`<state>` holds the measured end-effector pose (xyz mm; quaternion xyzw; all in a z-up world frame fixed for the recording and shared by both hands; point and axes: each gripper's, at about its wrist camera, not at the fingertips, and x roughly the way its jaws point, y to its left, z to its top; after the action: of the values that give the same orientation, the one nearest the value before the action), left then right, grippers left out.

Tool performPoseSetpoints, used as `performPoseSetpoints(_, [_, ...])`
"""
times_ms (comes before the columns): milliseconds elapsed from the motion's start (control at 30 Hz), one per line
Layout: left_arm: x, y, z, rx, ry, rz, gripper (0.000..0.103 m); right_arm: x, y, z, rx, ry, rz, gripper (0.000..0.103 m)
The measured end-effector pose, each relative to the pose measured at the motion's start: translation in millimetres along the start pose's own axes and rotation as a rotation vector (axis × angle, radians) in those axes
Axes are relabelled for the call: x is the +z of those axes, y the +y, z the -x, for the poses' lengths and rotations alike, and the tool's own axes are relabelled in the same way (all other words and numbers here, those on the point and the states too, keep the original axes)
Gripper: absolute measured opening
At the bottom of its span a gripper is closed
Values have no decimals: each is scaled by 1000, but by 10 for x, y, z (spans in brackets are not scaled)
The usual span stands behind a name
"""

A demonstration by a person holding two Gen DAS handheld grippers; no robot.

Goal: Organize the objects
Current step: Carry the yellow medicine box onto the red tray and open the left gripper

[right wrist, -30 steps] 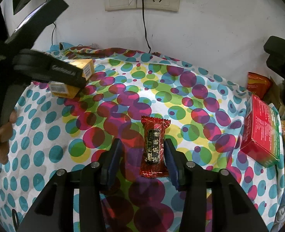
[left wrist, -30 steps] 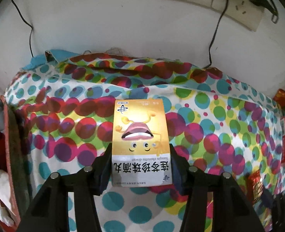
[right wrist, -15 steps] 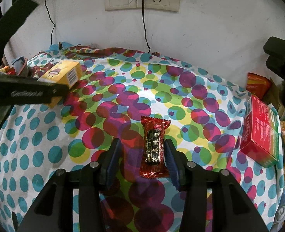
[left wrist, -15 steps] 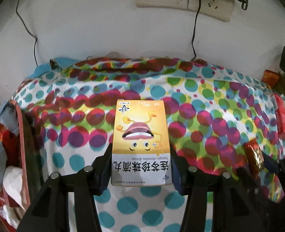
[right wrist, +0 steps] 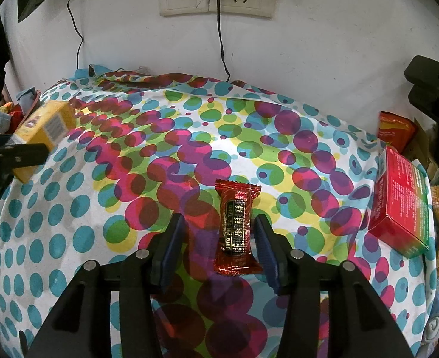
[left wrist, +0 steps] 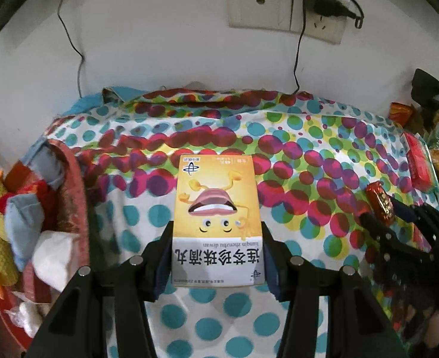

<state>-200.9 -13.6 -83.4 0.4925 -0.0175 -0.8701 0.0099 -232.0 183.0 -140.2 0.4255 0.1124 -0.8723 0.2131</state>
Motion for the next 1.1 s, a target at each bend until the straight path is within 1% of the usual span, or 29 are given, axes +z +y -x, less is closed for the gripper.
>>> performPoseSetpoints(67, [-21, 64, 68, -10, -8, 9, 52, -1, -10, 0, -3, 0, -1, 46])
performPoseSetpoints(300, [-112, 351, 325, 14, -34, 14, 52, -5, -6, -2, -2, 0, -4, 47])
performPoseSetpoints(400, [-133, 544, 434, 26, -50, 31, 52, -9, -18, -4, -9, 0, -1, 48])
performPoseSetpoints(500, [-149, 807, 521, 45, -62, 66, 52, -10, -5, -9, -8, 0, -3, 48])
performPoseSetpoints(567, [-139, 1008, 568, 72, -70, 92, 52, -11, -1, -8, -10, 0, -2, 48])
performPoseSetpoints(733, [-107, 1535, 623, 95, -66, 176, 52, -6, 1, -12, -15, 1, -7, 51])
performPoseSetpoints(800, [-94, 1734, 628, 121, -68, 202, 52, -6, 1, -11, -17, 1, -6, 51])
performPoseSetpoints(933, [-80, 2130, 549, 149, -48, 255, 52, -5, 1, -11, -16, 2, -6, 52])
performPoseSetpoints(1100, [-70, 2522, 389, 156, -18, 330, 52, -4, -9, -10, -16, 2, -6, 52])
